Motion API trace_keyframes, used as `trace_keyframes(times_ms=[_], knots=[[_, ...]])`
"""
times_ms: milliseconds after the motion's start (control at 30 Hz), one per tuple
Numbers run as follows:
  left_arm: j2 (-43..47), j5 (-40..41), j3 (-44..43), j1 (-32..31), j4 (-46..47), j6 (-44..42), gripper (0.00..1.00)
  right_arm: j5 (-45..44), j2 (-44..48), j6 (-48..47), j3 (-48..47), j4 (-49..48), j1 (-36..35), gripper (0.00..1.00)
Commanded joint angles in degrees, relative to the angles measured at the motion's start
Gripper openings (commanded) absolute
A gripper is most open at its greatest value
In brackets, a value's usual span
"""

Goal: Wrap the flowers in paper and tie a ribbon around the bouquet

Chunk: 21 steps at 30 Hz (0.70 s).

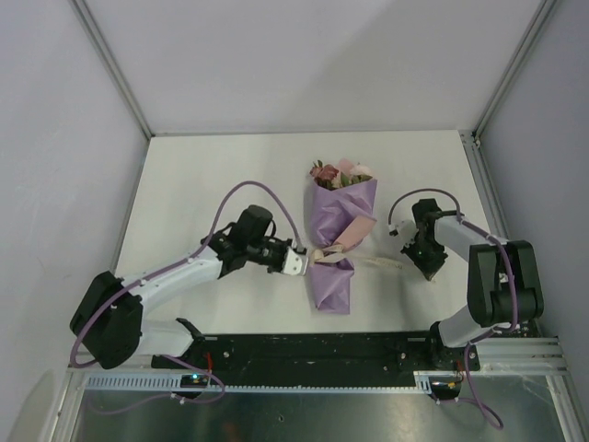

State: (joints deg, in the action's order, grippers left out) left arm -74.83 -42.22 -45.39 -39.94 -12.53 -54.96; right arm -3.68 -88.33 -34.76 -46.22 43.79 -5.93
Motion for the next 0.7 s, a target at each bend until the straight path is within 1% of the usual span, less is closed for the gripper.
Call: trace_keyframes(times_ms=[0,200,267,333,367,467,533,667], knots=[[3.32,-0.83,5.57,0.17,0.73,-13.31,0.02,1.98,-4.84,-1.20,2.26,-1.06,1.94,0.00],[2.53,0.54,10.45,-0.74,0.71,-23.97,0.04,2.92,-7.55,-0.58,-0.17,-0.21,3.80,0.00],[1.43,1.19,11.01,-1.19,0.72,-26.74,0.07,2.96,-8.56,-0.26,-1.59,0.17,4.63,0.00],[-0.10,2.16,10.84,-1.78,0.75,-28.42,0.13,2.98,-9.70,0.12,-3.13,0.49,5.21,0.00],[-1.00,2.64,10.62,-2.06,0.75,-29.00,0.18,2.98,-10.16,0.26,-3.86,0.85,5.31,0.00],[-2.71,3.94,9.00,-2.34,0.63,-27.94,0.32,5.03,-11.08,0.27,-6.72,2.49,6.27,0.00],[-2.24,4.96,7.86,-2.22,0.64,-25.35,0.38,7.32,-10.21,-0.42,-8.63,4.28,7.25,0.01],[3.87,4.96,7.12,0.28,0.30,-18.24,0.43,12.18,-4.69,-3.06,-11.75,7.14,7.76,0.17]])
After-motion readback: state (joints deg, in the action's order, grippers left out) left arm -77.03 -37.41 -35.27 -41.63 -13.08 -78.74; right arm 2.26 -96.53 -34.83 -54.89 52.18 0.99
